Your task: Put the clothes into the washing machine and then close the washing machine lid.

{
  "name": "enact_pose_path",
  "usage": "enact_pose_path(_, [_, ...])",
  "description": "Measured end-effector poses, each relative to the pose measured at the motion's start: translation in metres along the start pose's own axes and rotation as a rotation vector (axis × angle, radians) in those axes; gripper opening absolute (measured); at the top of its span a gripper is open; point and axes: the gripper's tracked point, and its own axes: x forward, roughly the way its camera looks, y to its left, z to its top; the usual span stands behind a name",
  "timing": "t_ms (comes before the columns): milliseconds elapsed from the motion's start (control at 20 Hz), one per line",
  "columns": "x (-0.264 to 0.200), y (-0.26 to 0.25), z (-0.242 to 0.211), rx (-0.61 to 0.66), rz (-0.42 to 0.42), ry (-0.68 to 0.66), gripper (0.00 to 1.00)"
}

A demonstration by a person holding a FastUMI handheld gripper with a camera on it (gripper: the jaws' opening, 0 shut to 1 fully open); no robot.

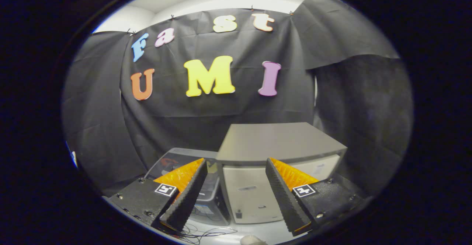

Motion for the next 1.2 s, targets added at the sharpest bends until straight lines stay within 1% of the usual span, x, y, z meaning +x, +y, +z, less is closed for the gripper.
enact_pose_path(250, [-0.067,-0.069,-0.045,0.005,-0.044,0.039,0.99])
enact_pose_path(500, [-0.131,-0.109,-0.078,0.059,-0.052,0.066,0.99])
enact_pose_path(550, [-0.142,-0.113,-0.086,0.061,-0.046,0.067,0.99])
enact_pose_path(700, [-0.169,-0.124,-0.107,0.037,-0.063,0.085,0.98])
enact_pose_path(800, [-0.182,-0.127,-0.114,0.026,-0.061,0.093,0.98])
enact_pose_path(1200, [-0.215,-0.134,-0.109,0.001,-0.090,0.045,0.97])
